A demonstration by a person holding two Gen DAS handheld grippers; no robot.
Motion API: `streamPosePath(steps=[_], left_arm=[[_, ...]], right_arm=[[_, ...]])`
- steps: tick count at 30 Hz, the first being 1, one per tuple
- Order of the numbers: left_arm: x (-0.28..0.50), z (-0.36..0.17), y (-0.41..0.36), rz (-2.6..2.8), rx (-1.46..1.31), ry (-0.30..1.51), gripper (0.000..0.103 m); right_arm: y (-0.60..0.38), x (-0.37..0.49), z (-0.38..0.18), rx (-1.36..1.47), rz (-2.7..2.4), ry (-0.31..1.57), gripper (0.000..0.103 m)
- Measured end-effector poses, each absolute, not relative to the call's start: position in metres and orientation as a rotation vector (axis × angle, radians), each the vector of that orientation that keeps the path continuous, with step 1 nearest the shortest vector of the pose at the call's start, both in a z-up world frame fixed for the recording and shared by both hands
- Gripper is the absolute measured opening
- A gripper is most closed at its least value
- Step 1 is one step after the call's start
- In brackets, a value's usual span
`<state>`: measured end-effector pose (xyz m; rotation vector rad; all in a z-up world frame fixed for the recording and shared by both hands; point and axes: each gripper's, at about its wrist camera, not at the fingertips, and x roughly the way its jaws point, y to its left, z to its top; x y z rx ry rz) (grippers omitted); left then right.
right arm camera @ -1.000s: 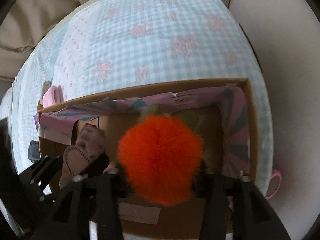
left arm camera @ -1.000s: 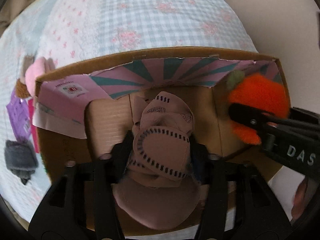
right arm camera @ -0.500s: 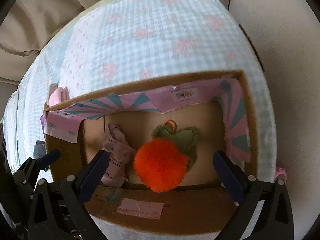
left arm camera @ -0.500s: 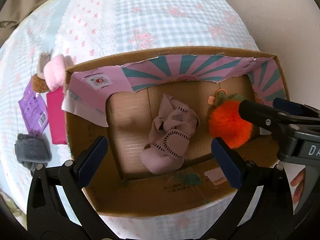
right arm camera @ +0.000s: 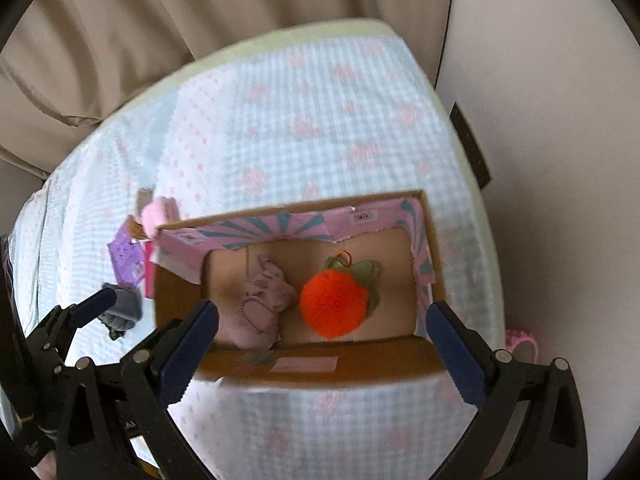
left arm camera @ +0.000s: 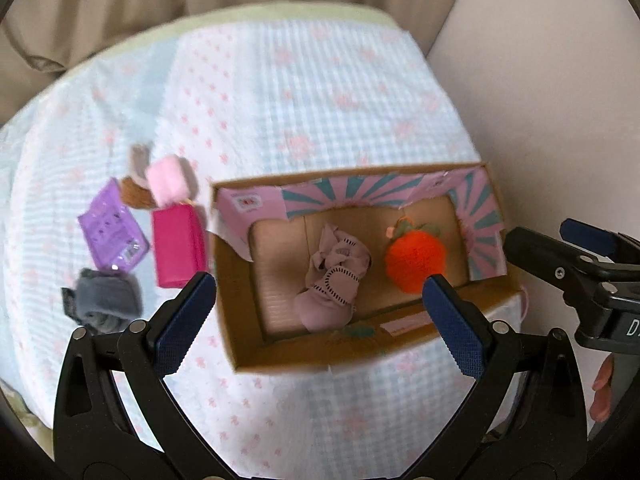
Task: Organize soft objects
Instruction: 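Grasp the black scrunchie with the left tool while the right tool grasps the grey sock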
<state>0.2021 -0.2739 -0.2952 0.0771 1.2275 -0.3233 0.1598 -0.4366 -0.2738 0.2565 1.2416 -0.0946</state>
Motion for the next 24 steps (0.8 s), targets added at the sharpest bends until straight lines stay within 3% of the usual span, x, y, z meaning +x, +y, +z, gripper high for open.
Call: streamPosePath(steps=[14,24], left_arm=[[0.125,-0.155,-0.169,-0.253,0.013,0.958,0.103],[0.077,-0.115,-0.052,-0.138,-0.042,0.856,0.103]], right_arm=[[-0.365,0.098,-0.148,0.158,-0.066,0.958,0.103],[-0.29,0.057,-0.11,0.114,-0.022,0.835,0.103]])
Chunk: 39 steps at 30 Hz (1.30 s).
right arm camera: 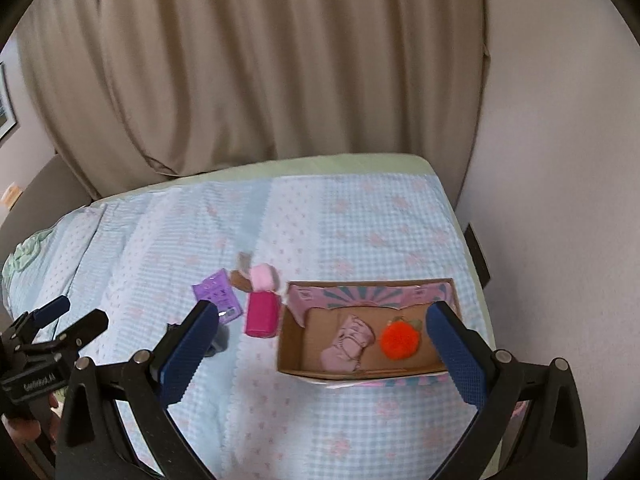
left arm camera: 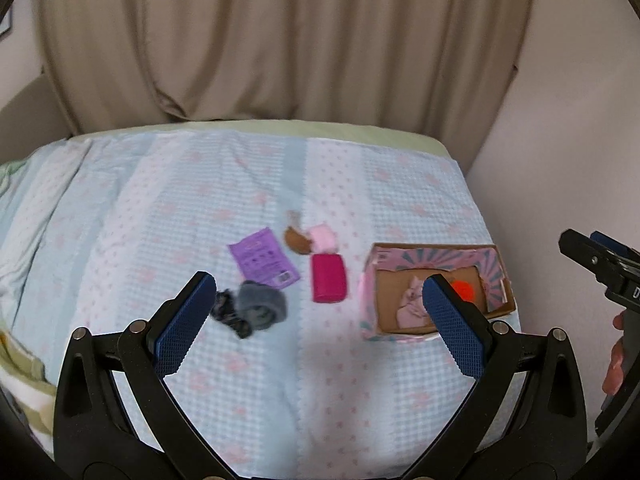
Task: Organize soft objects
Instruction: 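Grasp the black scrunchie with the left tool while the right tool grasps the grey sock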
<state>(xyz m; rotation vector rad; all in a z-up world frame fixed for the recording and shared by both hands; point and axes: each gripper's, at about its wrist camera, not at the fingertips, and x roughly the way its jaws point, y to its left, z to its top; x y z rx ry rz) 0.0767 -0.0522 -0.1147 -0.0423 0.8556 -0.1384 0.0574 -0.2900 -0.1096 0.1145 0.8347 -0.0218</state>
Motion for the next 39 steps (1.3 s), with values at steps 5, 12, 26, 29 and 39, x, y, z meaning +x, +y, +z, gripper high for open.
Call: streamPosePath(steps=[5,12,26,29,39], left_arm=[[0.069,-0.114,-0.007,-0.115,-0.073,0.848,0.103],[0.084,-0.133,0.05,-0.104,-0.103,0.877,0.103],[0.157,-0.261,0.162,-0.183,-0.155,1.049,0.102],[0.174,-0.3,0.17,-0.224,-0.16,1.09,0.102],[0.219,-0.429,0.162,-0.403,-0.11,1.184,0.096]], right_arm=[[-0.26,0.057,-0.111,0.102,0.0,0.811,0.103],[-0.215,0.069,-0.13,0.127,0.038,0.831,0.103],[-0.108,0.138,-0.242,0.301,0.066,0.977,0.103],[-0.091,0.153,-0.276,0.343,0.041,1.004,0.103],[-0.064,0.198,-0.404,0.471,-0.001,1.134,0.103]])
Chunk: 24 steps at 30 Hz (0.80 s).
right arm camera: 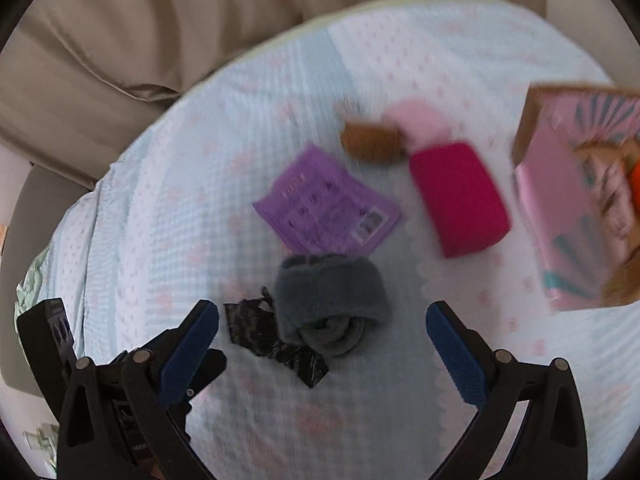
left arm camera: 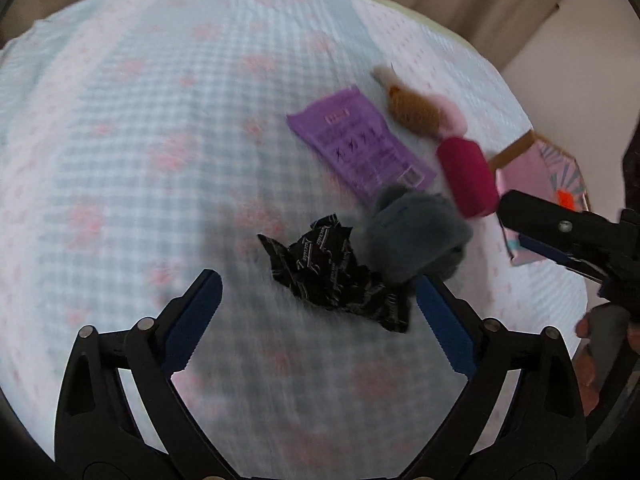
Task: Organize soft objects
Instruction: 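Grasp the black scrunchie with the left tool while the right tool grasps the grey sock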
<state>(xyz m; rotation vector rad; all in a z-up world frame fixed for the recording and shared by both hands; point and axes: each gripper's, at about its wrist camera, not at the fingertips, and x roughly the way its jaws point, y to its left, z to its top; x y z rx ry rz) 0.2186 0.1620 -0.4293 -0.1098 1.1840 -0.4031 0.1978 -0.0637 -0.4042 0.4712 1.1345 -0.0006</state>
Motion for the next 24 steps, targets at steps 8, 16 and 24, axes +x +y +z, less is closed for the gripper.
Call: streamPosePath(steps=[8,16,24], left_arm=[[0.227,-0.483,0.138,-0.556,-0.071,1.202,0.088],[0.222,-0.492,0.115,-0.609,0.028,1.175,0.067],[0.226,-0.486,0.103,-0.645,0.063,1.158,0.043]], right_arm=[[-0.063,0.218,-0.47,0.574,-0.002,1.19,0.103],[-0.061,0.222,-0.487,0.626,0.021,1.195,0.08],[-0.069,0.219,-0.486,0.662,0.014,1.184,0.055]])
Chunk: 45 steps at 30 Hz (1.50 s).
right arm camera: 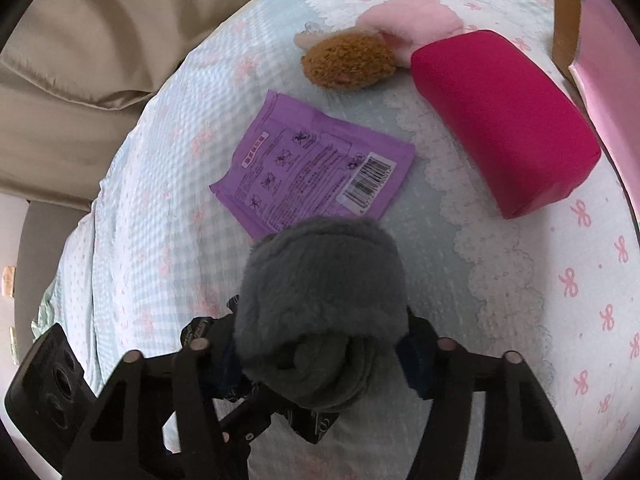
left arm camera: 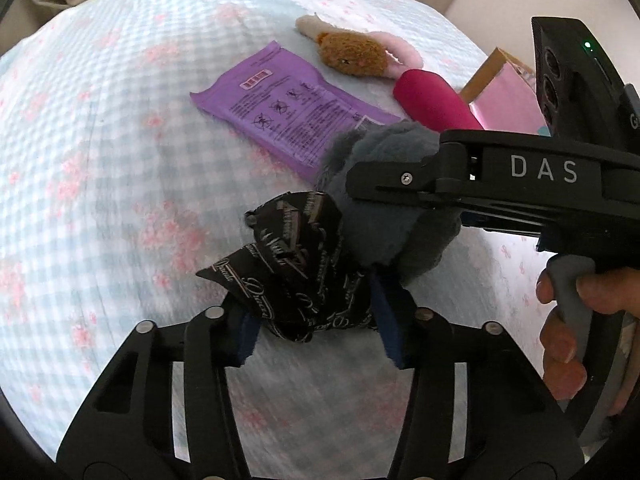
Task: Organize soft objects
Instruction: 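Grasp the black scrunchie with the left tool while the right tool grasps the grey sock, then carry the black scrunchie and grey sock into the box and release both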
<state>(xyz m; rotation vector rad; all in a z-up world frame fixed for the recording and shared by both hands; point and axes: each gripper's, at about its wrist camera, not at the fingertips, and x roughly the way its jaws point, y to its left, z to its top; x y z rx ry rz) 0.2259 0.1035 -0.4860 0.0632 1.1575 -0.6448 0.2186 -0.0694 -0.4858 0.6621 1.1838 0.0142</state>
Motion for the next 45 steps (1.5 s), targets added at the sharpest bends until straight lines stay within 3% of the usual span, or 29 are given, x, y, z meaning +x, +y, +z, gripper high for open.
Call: streamPosePath(steps=[6,18,34,45], left_arm=[[0.226,-0.48,0.107,-0.619,0.014,1.169,0.038],[0.214,-0.43,0.12,-0.557,-0.063,1.143,0.038],[0.183,-0.249,0.101,-0.419,-0.132,1.014,0.038],[0.15,-0.157,0.048,-0.383,-0.167,0.954,0.038]], right_arm=[[-0.071,0.214,-0.472,0.654,0.03,1.163,0.046],[-0.081,0.198,-0.415,0.607,0.043,1.111,0.046],[-0.114,0.144,-0.239,0.408,0.107,0.987,0.046],[-0.183,0.097,-0.158,0.322,0.087,0.898,0.046]])
